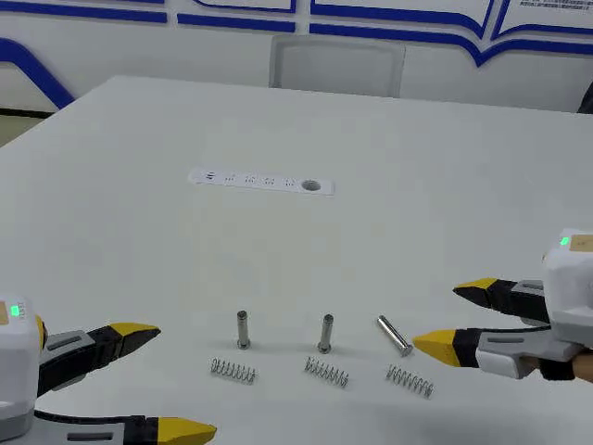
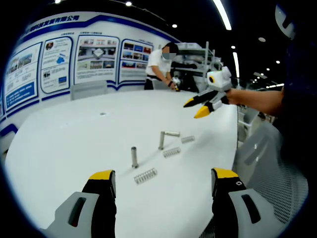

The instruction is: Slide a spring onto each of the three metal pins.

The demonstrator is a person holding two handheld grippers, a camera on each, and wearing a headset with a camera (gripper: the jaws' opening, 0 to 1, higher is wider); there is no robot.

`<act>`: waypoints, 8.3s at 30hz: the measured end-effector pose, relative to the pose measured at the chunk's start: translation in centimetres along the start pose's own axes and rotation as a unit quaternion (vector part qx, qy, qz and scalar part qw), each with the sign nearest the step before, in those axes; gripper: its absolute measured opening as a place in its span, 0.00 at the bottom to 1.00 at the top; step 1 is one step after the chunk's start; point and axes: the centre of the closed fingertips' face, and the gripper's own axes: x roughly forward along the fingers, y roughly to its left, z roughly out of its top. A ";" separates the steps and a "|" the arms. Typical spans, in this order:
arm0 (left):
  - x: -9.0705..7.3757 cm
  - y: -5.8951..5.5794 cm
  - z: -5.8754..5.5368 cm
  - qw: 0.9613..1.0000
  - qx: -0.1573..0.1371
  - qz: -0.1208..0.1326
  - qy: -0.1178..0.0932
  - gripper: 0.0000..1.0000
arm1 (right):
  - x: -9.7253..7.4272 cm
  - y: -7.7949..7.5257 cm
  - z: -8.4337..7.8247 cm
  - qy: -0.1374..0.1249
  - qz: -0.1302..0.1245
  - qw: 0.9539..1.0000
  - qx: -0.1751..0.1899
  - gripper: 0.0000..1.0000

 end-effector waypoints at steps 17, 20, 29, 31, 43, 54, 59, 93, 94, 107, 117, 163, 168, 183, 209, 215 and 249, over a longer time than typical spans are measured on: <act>0.1 0.1 -0.4 1.000 -0.005 -0.001 0.004 0.79 | 5.6 -1.9 -2.1 0.100 -0.026 0.995 0.012 0.31; 0.2 0.2 -0.4 1.000 -0.006 0.000 0.004 0.79 | 6.4 -2.0 -2.6 0.112 -0.029 0.993 0.022 0.29; 0.2 0.3 -0.6 1.000 -0.010 -0.002 0.006 0.78 | 8.4 -2.2 -3.7 0.146 -0.037 0.988 0.039 0.21; 0.2 0.3 -0.6 1.000 -0.010 -0.002 0.006 0.78 | 8.8 -2.2 -3.8 0.153 -0.038 0.987 0.039 0.19; 0.2 0.2 -0.4 1.000 -0.012 -0.005 0.003 0.77 | 10.2 -2.3 -5.2 0.190 -0.043 0.979 0.059 0.13; 0.3 0.4 -0.3 1.000 -0.011 -0.005 0.001 0.76 | 10.4 -2.4 -5.6 0.205 -0.042 0.975 0.074 0.10; 0.3 0.4 0.0 1.000 -0.009 -0.004 -0.001 0.76 | 10.4 -2.1 -5.6 0.209 -0.055 0.974 0.064 0.09; -0.1 -1.0 1.9 1.000 0.025 -0.012 -0.009 0.75 | 5.1 -0.7 -3.2 0.099 -0.074 0.987 0.103 0.09; -0.1 -1.0 1.9 1.000 0.025 -0.012 -0.009 0.75 | 5.0 -0.6 -3.2 0.098 -0.074 0.987 0.100 0.09; -0.1 -1.3 1.8 1.000 0.024 -0.011 -0.012 0.75 | 4.5 0.2 -3.6 0.103 -0.071 0.989 0.079 0.09; -0.4 -1.2 1.8 1.000 0.023 -0.010 -0.015 0.75 | 4.0 0.4 -3.8 0.108 -0.072 0.989 0.065 0.13; -0.3 -1.3 1.1 1.000 0.014 -0.008 -0.008 0.74 | 5.7 4.1 -7.4 0.250 0.065 0.961 -0.101 0.13; -0.4 -1.1 1.0 1.000 0.012 -0.006 -0.008 0.74 | 6.0 4.0 -7.7 0.265 0.073 0.955 -0.113 0.12; -0.7 -0.8 0.7 1.000 0.005 0.001 -0.011 0.74 | 6.4 4.1 -8.1 0.293 0.087 0.943 -0.132 0.12; -0.5 -1.4 1.2 1.000 0.017 -0.007 -0.010 0.73 | 4.2 4.4 -5.6 0.225 0.059 0.969 -0.089 0.12; -0.6 -1.4 1.4 1.000 0.019 -0.006 -0.010 0.73 | 3.8 4.4 -5.4 0.215 0.054 0.972 -0.079 0.12; -0.3 -1.8 1.6 1.000 0.025 -0.010 -0.011 0.73 | 1.4 3.5 -0.1 0.117 0.028 0.992 -0.029 0.12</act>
